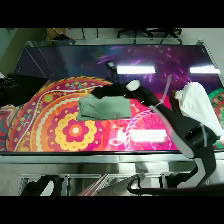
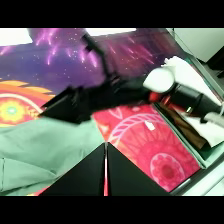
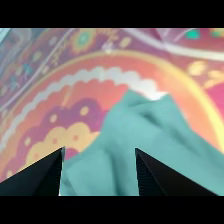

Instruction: Fold the shirts.

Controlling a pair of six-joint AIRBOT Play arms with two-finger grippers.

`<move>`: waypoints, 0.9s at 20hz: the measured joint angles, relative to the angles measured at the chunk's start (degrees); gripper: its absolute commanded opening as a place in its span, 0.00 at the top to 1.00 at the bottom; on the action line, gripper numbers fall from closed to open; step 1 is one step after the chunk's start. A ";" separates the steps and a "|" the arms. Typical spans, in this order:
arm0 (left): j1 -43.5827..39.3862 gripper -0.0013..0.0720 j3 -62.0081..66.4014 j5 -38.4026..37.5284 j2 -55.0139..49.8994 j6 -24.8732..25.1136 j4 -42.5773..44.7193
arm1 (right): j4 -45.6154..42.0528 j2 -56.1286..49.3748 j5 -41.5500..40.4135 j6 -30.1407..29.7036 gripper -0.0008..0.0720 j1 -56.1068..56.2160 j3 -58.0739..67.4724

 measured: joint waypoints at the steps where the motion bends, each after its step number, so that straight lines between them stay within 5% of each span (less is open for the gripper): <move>1: -0.02 0.96 -0.57 0.13 0.74 0.00 0.02 | -2.29 1.27 2.80 2.23 0.05 -3.30 -0.02; 7: -0.04 0.96 -1.90 0.33 4.22 -0.28 0.00 | -16.61 0.66 21.81 16.35 0.04 -18.62 -0.15; 16: -0.04 0.96 -2.08 -0.96 5.14 -0.90 0.02 | -16.22 -10.05 26.49 16.72 0.05 -16.72 -0.17; 18: -0.04 0.96 -2.08 -1.03 5.14 -0.92 0.02 | -13.62 -11.52 25.81 15.50 0.44 -15.58 -0.11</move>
